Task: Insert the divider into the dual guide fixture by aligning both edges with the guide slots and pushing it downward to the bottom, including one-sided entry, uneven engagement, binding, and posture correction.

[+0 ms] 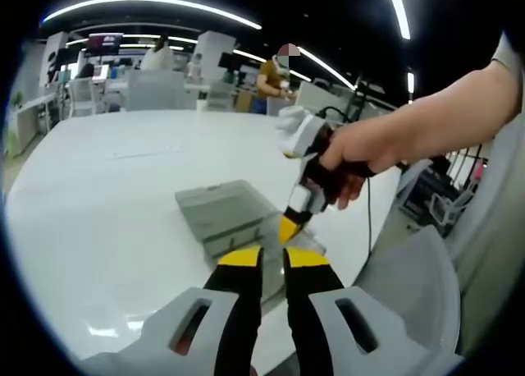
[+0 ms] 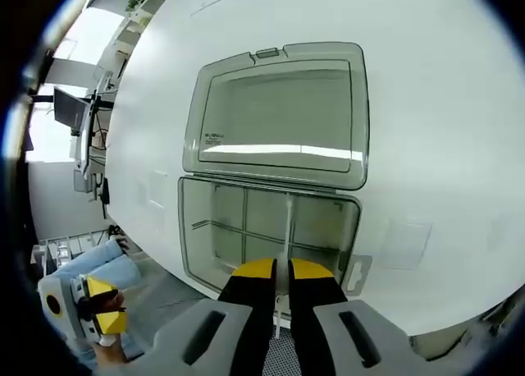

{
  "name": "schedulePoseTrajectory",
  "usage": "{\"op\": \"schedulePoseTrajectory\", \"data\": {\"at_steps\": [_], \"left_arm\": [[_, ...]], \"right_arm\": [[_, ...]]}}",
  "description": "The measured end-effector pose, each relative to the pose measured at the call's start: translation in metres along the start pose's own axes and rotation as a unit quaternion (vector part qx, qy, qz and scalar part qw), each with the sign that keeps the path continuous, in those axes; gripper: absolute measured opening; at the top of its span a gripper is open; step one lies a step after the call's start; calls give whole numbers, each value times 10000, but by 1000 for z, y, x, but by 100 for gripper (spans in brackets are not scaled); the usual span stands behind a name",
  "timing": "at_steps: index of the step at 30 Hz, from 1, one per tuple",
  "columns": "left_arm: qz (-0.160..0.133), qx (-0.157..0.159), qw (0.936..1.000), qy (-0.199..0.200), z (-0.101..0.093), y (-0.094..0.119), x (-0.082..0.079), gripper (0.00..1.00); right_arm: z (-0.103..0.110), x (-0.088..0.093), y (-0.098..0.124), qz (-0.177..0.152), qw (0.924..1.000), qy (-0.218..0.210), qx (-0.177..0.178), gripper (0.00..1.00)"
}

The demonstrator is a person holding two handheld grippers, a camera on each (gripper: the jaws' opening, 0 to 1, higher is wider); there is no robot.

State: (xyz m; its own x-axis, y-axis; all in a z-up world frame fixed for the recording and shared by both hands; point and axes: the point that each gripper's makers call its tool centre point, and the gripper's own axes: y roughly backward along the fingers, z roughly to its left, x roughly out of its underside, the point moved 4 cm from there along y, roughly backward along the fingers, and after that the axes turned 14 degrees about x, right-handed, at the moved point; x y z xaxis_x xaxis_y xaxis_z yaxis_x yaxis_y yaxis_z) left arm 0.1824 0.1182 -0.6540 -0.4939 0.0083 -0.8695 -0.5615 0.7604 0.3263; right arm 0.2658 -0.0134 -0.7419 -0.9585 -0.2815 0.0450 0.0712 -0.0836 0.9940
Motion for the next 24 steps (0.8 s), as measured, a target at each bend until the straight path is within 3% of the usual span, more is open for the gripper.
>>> {"op": "schedulePoseTrajectory", "data": {"at_steps": [24], "left_arm": [[-37, -26, 10000, 3, 0, 3, 0, 6]], "right_arm": [[-2, -2, -2, -8, 9999, 115, 52, 0]]}}
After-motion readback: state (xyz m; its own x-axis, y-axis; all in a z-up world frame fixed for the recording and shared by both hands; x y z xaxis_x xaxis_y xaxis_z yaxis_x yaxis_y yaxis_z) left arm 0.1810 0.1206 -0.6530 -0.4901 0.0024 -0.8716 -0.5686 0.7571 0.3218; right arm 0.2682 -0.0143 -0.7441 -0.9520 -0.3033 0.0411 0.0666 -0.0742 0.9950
